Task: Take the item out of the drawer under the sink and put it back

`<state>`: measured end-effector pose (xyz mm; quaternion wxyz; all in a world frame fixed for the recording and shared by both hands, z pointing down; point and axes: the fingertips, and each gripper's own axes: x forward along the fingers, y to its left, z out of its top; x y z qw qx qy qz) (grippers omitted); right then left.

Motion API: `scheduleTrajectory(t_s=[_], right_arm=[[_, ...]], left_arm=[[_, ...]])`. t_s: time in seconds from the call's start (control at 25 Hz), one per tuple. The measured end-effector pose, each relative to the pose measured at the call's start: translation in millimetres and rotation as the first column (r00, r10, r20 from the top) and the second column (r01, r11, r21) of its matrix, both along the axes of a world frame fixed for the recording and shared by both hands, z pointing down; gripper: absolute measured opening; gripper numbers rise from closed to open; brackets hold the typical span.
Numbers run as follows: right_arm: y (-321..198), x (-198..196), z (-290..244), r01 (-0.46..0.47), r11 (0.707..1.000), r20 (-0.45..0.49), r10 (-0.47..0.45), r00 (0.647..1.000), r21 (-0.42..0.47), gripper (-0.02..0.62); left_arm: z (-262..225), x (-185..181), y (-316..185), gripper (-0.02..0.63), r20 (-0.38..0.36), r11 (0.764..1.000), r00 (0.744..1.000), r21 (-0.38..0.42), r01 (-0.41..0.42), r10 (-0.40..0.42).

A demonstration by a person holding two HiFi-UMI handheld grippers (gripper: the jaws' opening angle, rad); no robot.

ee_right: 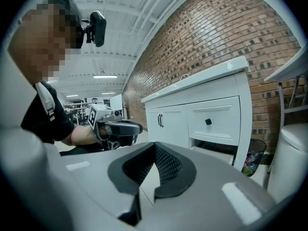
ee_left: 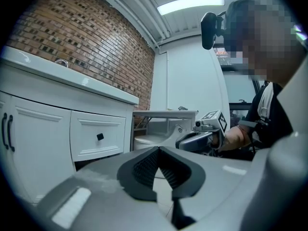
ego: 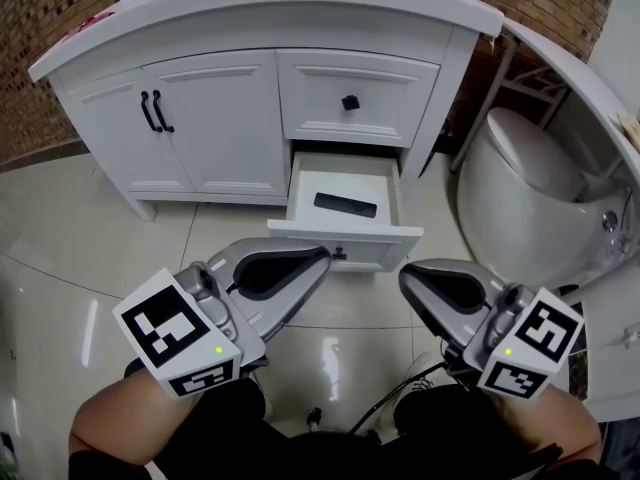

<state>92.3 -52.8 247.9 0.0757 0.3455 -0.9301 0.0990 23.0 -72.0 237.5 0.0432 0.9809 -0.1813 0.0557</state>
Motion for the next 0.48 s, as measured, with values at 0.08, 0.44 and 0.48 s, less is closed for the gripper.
scheduleTrajectory(t_s=[0.08, 0.44, 0.48], right_arm=[[1.5, -2.0, -0.9, 0.005, 1.000, -0.002, -0.005, 1.000, 0.005, 0.008], [4.8, -8.6, -0.4, 0.026, 1.000, -0.028, -0.026, 0.999, 0.013, 0.006], [5.2, -9.7, -0.8, 0.030, 0.999, -0.029, -0.030, 0.999, 0.015, 0.006]], left_arm=[[-0.7, -0.5, -1.0, 0.006, -0.002, 1.000, 1.000, 0.001, 0.005, -0.005], [-2.2, -2.6, -2.8, 0.006, -0.009, 1.000, 1.000, -0.002, 0.017, -0.017], [-2.2, -2.8, -3.2, 0.006, -0.009, 1.000, 1.000, -0.001, 0.018, -0.018]])
